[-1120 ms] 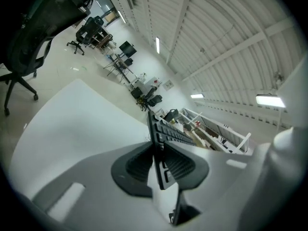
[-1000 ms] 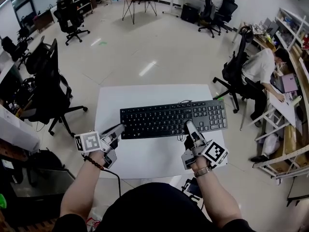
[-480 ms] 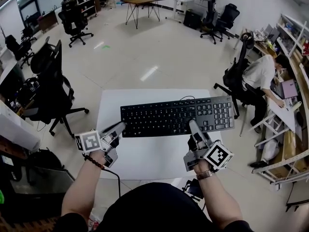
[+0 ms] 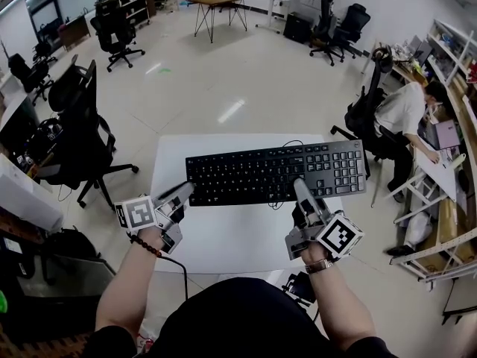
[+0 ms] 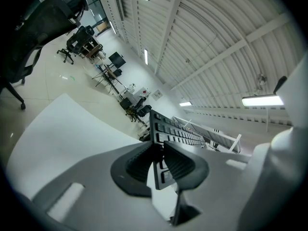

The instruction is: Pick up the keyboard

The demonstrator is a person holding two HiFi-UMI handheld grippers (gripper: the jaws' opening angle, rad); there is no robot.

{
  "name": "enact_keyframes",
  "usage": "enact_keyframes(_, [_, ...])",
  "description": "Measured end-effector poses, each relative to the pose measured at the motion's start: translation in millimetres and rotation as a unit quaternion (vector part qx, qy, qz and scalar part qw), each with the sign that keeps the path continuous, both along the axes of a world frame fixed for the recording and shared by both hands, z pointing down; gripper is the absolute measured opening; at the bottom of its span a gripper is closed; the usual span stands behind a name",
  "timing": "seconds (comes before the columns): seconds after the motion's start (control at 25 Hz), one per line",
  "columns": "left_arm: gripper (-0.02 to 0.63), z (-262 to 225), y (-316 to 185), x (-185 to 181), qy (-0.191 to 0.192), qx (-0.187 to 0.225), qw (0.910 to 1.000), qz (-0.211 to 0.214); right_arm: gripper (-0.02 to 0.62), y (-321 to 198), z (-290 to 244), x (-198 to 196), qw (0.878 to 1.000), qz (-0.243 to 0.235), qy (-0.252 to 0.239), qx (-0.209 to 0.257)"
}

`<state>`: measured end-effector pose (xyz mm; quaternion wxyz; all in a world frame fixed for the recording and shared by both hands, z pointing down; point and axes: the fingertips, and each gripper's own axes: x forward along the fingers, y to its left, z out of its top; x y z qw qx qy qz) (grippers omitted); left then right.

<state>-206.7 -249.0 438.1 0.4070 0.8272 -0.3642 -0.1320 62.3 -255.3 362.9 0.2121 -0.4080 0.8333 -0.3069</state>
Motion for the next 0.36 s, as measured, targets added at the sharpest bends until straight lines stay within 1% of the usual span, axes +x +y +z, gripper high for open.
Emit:
enact_keyframes(0.08, [0.078,-0.3,0.8,-0.9,0.000,0.000,1.0000,-0.001,0.109,0.8,-1.1,-1.1,1.000,-0.001,0.000,0.003])
enact_keyframes(0.2, [0.078,0.4,2.2,-4.3,-0.010,-0.001,0.9999,-0.005,0.109,1.6,-1.1,-2.4,1.000,-0.002,-0.001,0.004])
enact_keyframes(0.36, [0.078,-0.8,1.9,-1.1,0.002,0.006,1.0000,0.002,0.109,1.8,0.3,-0.9,1.000,0.001,0.002,0.003])
